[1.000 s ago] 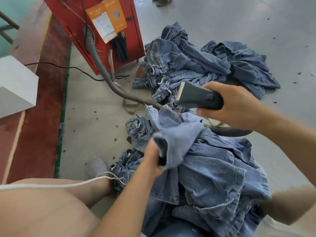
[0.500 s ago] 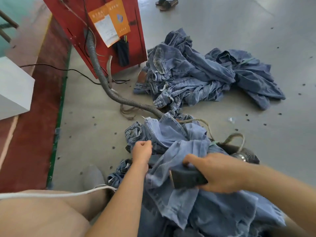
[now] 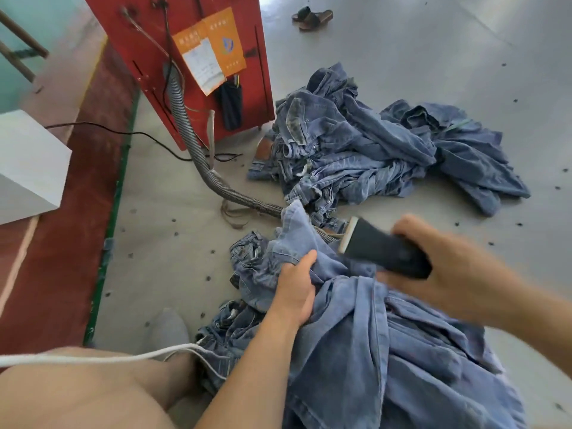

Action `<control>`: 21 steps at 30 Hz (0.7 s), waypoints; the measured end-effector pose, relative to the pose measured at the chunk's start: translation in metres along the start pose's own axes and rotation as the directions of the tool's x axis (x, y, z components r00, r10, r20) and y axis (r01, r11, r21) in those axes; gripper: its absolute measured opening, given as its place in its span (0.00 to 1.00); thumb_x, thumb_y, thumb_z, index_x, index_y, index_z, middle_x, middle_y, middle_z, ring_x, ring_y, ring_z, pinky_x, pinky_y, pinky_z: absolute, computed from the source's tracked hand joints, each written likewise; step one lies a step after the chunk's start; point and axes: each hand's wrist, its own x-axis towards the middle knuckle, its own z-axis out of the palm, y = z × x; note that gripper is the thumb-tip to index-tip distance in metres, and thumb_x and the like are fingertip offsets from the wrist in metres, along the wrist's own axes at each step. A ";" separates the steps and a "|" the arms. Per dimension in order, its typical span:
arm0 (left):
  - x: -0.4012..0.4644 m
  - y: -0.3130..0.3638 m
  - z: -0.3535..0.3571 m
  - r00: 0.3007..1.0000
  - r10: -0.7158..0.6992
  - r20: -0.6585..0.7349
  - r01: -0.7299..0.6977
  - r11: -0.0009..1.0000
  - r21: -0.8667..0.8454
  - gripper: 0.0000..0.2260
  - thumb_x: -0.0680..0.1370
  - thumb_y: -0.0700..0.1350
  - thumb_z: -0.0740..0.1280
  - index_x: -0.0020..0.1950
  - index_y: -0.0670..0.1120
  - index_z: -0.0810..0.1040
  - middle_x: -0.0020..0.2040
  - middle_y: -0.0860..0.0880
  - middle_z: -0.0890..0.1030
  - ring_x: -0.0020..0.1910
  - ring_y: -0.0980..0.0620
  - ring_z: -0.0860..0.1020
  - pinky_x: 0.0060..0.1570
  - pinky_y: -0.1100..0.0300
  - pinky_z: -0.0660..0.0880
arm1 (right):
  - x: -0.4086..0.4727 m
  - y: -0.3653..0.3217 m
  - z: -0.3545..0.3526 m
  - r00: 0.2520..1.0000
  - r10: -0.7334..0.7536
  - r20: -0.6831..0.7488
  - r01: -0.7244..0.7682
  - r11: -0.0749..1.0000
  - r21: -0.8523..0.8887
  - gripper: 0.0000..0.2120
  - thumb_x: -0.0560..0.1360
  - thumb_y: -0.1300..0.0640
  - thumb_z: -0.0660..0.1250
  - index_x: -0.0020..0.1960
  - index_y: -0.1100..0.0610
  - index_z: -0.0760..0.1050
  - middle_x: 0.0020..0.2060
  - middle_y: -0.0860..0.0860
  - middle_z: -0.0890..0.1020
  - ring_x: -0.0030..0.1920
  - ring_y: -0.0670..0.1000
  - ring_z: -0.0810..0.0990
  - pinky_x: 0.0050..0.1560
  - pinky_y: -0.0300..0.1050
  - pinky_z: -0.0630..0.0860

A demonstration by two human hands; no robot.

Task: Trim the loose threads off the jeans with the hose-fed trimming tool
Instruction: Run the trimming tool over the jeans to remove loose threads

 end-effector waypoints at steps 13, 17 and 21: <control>-0.065 -0.001 0.010 0.910 0.056 0.411 -0.345 0.653 0.675 0.12 0.80 0.37 0.66 0.43 0.52 0.81 0.36 0.59 0.79 0.38 0.64 0.75 0.44 0.66 0.74 | 0.000 -0.005 0.016 0.982 0.052 0.182 -0.004 0.967 -0.255 0.15 0.77 0.40 0.71 0.47 0.47 0.69 0.38 0.44 0.77 0.40 0.49 0.76 0.41 0.49 0.73; -0.069 0.001 0.014 0.905 0.027 0.424 -0.360 0.579 0.731 0.14 0.82 0.38 0.63 0.53 0.60 0.76 0.46 0.67 0.81 0.53 0.69 0.78 0.51 0.72 0.72 | 0.004 -0.004 0.017 0.996 0.026 0.091 -0.003 0.971 -0.240 0.15 0.77 0.38 0.70 0.48 0.47 0.70 0.38 0.44 0.78 0.39 0.49 0.76 0.36 0.45 0.69; -0.071 0.003 0.018 0.907 0.017 0.420 -0.302 0.723 0.622 0.12 0.86 0.51 0.62 0.68 0.56 0.76 0.58 0.68 0.81 0.64 0.67 0.75 0.61 0.71 0.72 | -0.001 0.004 0.007 1.000 0.029 0.004 -0.027 0.982 -0.187 0.14 0.76 0.37 0.71 0.51 0.45 0.73 0.38 0.42 0.80 0.37 0.41 0.76 0.34 0.39 0.68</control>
